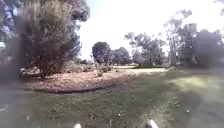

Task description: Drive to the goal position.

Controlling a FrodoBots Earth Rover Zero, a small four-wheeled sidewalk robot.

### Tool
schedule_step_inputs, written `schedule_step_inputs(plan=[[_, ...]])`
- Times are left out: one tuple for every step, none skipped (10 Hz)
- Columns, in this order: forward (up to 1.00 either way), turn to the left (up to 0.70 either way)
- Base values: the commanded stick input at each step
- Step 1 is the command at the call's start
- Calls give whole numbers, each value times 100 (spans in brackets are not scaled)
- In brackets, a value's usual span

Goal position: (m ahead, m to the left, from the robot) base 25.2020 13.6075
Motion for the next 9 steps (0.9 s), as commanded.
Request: schedule_step_inputs(plan=[[0,-70],[0,-70],[0,-70],[0,-63],[0,-44],[0,-25],[0,-6],[3,0],[8,0]])
